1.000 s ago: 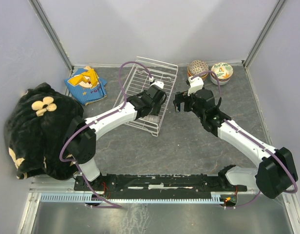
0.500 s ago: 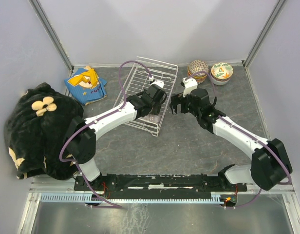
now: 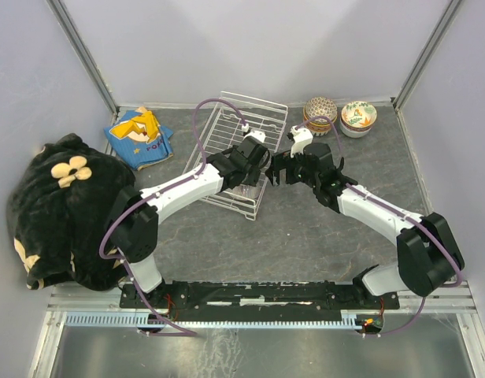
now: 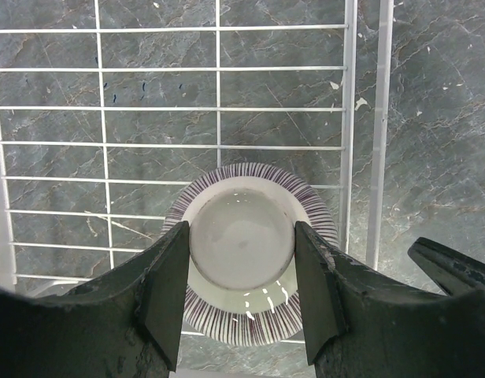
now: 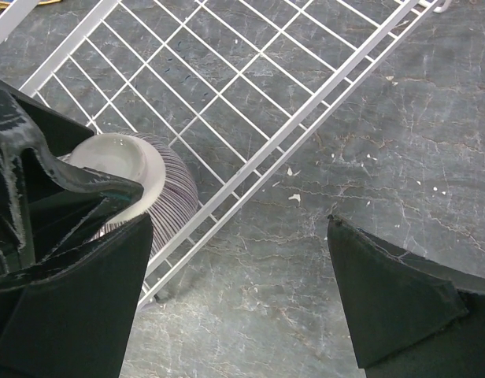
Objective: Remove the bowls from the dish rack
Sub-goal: Pick up the bowl from the dish rack.
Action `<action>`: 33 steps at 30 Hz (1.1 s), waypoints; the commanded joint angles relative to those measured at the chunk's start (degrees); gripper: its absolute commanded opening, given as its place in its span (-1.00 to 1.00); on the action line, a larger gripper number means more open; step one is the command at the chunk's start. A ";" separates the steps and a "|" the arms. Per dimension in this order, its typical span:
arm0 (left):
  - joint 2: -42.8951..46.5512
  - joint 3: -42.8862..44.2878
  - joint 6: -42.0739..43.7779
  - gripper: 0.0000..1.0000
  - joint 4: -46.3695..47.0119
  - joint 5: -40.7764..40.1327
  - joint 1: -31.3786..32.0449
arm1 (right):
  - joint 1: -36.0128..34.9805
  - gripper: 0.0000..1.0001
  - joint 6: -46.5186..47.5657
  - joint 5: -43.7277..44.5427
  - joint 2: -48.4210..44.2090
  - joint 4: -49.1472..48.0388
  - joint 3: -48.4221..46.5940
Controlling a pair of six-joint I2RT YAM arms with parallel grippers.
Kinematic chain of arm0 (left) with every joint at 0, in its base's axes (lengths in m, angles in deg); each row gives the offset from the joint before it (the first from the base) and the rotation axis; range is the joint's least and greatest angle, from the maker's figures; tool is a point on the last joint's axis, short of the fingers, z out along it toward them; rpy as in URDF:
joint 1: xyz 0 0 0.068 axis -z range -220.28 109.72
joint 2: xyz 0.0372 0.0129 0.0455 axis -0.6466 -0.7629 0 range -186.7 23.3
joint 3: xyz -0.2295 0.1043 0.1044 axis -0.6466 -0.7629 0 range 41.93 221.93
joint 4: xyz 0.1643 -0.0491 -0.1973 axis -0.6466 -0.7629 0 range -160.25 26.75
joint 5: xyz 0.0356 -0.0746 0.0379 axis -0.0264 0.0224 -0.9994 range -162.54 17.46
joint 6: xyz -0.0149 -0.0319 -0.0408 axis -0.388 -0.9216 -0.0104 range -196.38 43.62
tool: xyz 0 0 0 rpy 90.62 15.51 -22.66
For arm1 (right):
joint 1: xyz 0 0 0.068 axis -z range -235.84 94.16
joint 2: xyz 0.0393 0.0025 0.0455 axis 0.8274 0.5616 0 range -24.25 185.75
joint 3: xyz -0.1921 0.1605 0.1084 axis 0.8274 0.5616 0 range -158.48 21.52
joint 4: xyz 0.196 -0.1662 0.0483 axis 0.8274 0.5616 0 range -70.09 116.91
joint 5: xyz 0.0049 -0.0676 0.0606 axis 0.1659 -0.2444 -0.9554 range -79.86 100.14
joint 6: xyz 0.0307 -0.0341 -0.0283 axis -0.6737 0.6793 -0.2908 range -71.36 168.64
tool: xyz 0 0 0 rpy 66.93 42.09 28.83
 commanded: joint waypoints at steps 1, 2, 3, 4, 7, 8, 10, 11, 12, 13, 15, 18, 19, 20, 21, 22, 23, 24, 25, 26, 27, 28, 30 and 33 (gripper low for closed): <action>0.43 2.81 1.68 -0.40 3.56 0.00 -0.56 | -0.33 0.99 -0.53 -1.00 0.19 -3.50 -0.79; 0.44 2.87 1.70 -0.40 3.61 -0.02 -0.57 | -0.32 0.99 -0.51 -0.97 0.28 -3.47 -0.82; 0.53 2.89 1.68 -0.40 3.63 -0.10 -0.66 | -0.36 0.99 -0.43 -0.96 0.28 -3.44 -0.82; 0.48 2.87 1.63 -0.41 3.71 -0.18 -0.76 | -0.34 0.99 -0.37 -0.95 0.31 -3.33 -0.82; 0.56 3.05 1.54 -0.41 3.86 -0.53 -0.97 | -0.46 0.99 -0.03 -0.74 0.18 -3.26 -0.83; 0.55 3.13 1.50 -0.41 3.97 -0.67 -1.06 | -0.40 0.99 0.01 -0.70 0.22 -3.27 -0.83; 0.56 3.24 1.50 -0.41 4.13 -0.80 -1.38 | -0.46 0.99 0.10 -0.60 0.22 -3.27 -0.85; 0.54 3.27 1.50 -0.41 4.44 -0.81 -1.57 | -0.40 0.99 0.15 -0.54 0.12 -3.34 -0.86; 0.42 3.37 1.43 -0.42 4.58 -0.75 -1.82 | -0.39 0.99 0.23 -0.47 0.13 -3.31 -0.90; 0.44 3.48 1.35 -0.42 4.68 -0.74 -2.01 | -0.42 0.99 0.36 -0.43 0.13 -3.29 -0.91; 0.41 3.50 1.25 -0.42 5.26 -0.61 -2.52 | -0.40 0.99 0.50 -0.26 0.01 -3.28 -0.87; 0.36 3.53 1.06 -0.42 6.13 -0.31 -3.40 | -0.40 0.99 0.63 -0.03 -0.03 -3.06 -0.92; 0.30 3.50 1.06 -0.43 6.40 -0.21 -3.57 | -0.39 0.99 0.63 0.01 -0.12 -3.07 -0.91; 0.33 3.44 0.94 -0.43 6.59 -0.18 -3.84 | -0.39 0.99 0.63 0.01 -0.13 -3.07 -0.91; 0.42 3.37 0.97 -0.43 6.81 -0.15 -4.12 | -0.39 0.99 0.63 0.06 -0.16 -3.06 -0.93; 0.45 3.34 0.93 -0.43 7.10 -0.15 -4.37 | -0.46 1.00 0.68 0.09 -0.15 -3.05 -0.98; 0.52 3.26 0.92 -0.44 7.29 -0.12 -4.55 | -0.44 0.99 0.63 0.09 -0.17 -3.06 -1.00; 0.55 3.16 0.95 -0.44 7.42 -0.11 -4.62 | -0.42 0.99 0.63 0.10 -0.12 -3.10 -1.04; 0.62 3.12 0.95 -0.44 7.53 -0.11 -4.75 | -0.44 0.99 0.71 0.10 -0.03 -3.09 -1.05; 0.64 3.01 0.90 -0.44 7.62 0.01 -4.92 | -0.40 0.99 0.72 0.02 0.02 -3.07 -1.04; 0.60 2.99 0.88 -0.44 7.63 0.18 -5.04 | -0.40 0.99 0.72 -0.06 0.01 -3.11 -1.06; 0.64 2.98 0.93 -0.44 7.72 0.30 -5.13 | -0.40 0.99 0.82 -0.22 0.04 -3.05 -1.11; 0.64 2.90 0.88 -0.44 7.78 0.76 -5.36 | -0.42 0.99 1.01 -0.40 0.12 -3.03 -1.25; 0.55 2.89 0.90 -0.44 7.80 1.68 -5.87 | -0.44 0.99 1.61 -1.08 0.09 -3.12 -1.22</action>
